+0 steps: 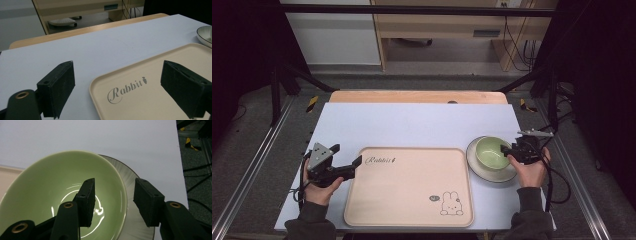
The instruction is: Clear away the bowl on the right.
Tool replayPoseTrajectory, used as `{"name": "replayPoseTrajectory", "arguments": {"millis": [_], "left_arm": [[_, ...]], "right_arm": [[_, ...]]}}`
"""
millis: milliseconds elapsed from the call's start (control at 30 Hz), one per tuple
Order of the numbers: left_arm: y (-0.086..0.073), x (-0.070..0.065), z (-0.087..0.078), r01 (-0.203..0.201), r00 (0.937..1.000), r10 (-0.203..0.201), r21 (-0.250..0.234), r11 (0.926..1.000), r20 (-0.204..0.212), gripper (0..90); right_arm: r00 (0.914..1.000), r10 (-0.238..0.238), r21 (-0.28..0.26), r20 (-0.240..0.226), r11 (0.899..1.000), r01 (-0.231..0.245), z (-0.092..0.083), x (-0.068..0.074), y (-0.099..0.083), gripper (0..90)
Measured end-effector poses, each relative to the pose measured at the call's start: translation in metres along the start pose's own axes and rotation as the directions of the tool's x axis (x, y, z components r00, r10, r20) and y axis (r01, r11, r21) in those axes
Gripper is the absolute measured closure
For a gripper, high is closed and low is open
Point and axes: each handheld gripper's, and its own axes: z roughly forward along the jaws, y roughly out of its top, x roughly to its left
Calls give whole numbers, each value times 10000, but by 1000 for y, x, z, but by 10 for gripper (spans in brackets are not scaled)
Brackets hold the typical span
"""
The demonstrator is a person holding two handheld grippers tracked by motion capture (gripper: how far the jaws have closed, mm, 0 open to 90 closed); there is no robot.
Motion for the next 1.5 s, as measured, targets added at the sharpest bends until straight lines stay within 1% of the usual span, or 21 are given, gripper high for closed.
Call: {"name": "replayPoseTrajectory", "arguments": {"millis": [100, 167, 200, 367, 400, 500, 567, 600, 700, 800, 833, 867, 900, 1033, 1067, 1167, 1333, 1367, 1400, 1433, 1500], "left_arm": [[0, 0, 0, -7, 10000, 7, 23, 10000, -7, 118], [0, 0, 0, -9, 10000, 9, 22, 10000, -5, 118], [0, 0, 0, -9, 10000, 9, 22, 10000, -11, 118], [0, -1, 0, -33, 10000, 33, 37, 10000, 2, 119], [0, -1, 1, -34, 10000, 34, 42, 10000, 7, 119], [-2, -1, 2, -33, 10000, 32, 99, 9999, 10, 119], [-2, -1, 3, -38, 10000, 38, 141, 9999, 12, 119], [-2, -1, 3, -38, 10000, 38, 141, 9999, 12, 119], [-2, -1, 4, -58, 10000, 58, 166, 9998, 22, 120], [-2, -2, 4, -61, 10000, 60, 163, 9998, 22, 120], [-2, -1, 4, -93, 10000, 93, 201, 9998, 31, 120], [-2, -1, 4, -98, 9999, 97, 198, 9998, 29, 120], [-2, -2, 4, -55, 10000, 55, 160, 9999, 33, 120], [-2, -2, 4, -100, 9999, 99, 189, 9998, 27, 121], [-2, -2, 4, -97, 9999, 97, 188, 9998, 32, 121], [-3, -2, 4, -65, 10000, 64, 187, 9998, 30, 121], [-2, -3, 4, -92, 10000, 91, 182, 9998, 37, 122], [-2, -3, 4, -113, 9999, 113, 189, 9998, 43, 122], [-2, -3, 4, -126, 9999, 125, 198, 9997, 46, 122], [-2, -3, 5, -124, 9999, 123, 213, 9997, 58, 122], [-3, -3, 5, -126, 9999, 125, 227, 9997, 57, 122]], "right_arm": [[9998, 182, 237, -54, 9996, -181, 2, -2, -1, 558], [9999, 148, 339, -68, 9993, -146, 3, -3, -2, 575], [9996, 261, 437, -130, 9987, -255, 4, -3, -2, 583], [9991, 412, 688, -45, 9968, -408, 7, -5, -4, 603], [9985, 538, 833, -121, 9951, -527, 9, -7, -5, 625], [9987, 496, 1002, -124, 9938, -481, 12, -10, -5, 650], [9979, 634, 1139, -135, 9916, -614, 14, -9, -5, 660], [9984, 549, 1125, -138, 9922, -530, 15, -10, -5, 665], [9983, 567, 1339, -103, 9895, -549, 17, -9, -5, 679], [9985, 542, 1436, -116, 9883, -520, 18, -9, -6, 692], [9977, 660, 1521, -131, 9863, -632, 19, -9, -6, 702], [9984, 554, 1560, -119, 9863, -528, 20, -9, -6, 708], [9976, 676, 1612, -147, 9848, -643, 20, -8, -6, 716], [9978, 645, 1605, -160, 9851, -611, 21, -10, -6, 738], [9964, 813, 1674, -240, 9829, -761, 22, -9, -6, 747], [9947, 972, 1750, -331, 9805, -900, 22, -10, -5, 756], [9937, 1043, 1769, -410, 9796, -955, 24, -10, -5, 766], [9943, 979, 1751, -422, 9805, -891, 24, -11, -6, 768], [9925, 1120, 1807, -496, 9783, -1013, 24, -11, -6, 770], [9937, 1018, 1821, -470, 9790, -917, 24, -12, -6, 772], [9932, 1066, 1822, -474, 9785, -963, 25, -11, -6, 777]]}}
